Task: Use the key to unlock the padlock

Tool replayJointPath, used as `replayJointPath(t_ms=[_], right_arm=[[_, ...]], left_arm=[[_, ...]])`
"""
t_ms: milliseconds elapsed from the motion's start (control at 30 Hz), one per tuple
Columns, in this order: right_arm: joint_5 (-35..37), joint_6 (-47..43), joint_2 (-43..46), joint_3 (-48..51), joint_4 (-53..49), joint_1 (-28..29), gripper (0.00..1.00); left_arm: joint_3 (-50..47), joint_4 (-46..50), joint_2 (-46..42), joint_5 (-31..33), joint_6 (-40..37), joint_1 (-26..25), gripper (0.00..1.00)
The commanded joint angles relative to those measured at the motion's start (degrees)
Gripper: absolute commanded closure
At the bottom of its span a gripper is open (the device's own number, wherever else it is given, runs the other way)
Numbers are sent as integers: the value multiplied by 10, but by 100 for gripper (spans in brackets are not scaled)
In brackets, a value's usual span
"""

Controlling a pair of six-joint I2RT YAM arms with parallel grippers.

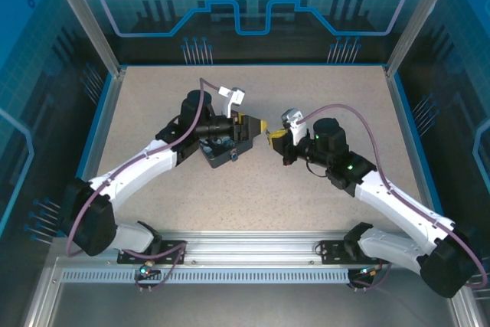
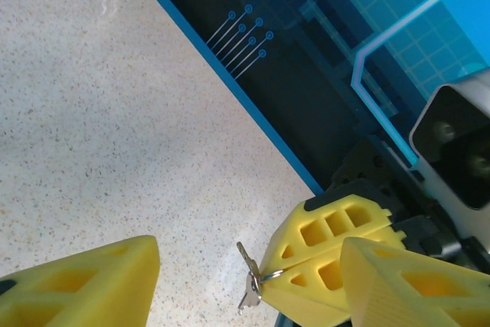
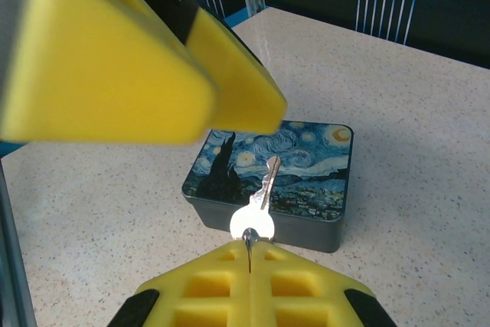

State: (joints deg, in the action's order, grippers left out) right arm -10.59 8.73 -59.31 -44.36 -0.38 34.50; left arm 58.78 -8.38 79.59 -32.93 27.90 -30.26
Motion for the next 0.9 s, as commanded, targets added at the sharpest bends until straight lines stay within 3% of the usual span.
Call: replayJointPath(t_ms=[0,400,867], right_arm=[[-21,3,-8,1,37,5,100],[-11,9,-24,-4,52,19,100],[27,14,-13,3,64,21,100]], left_arm=[[22,-21,10,-20,12,-9,38],[33,-15,29,-19,17,-15,72],[39,6,29,-12,6,-16,76]])
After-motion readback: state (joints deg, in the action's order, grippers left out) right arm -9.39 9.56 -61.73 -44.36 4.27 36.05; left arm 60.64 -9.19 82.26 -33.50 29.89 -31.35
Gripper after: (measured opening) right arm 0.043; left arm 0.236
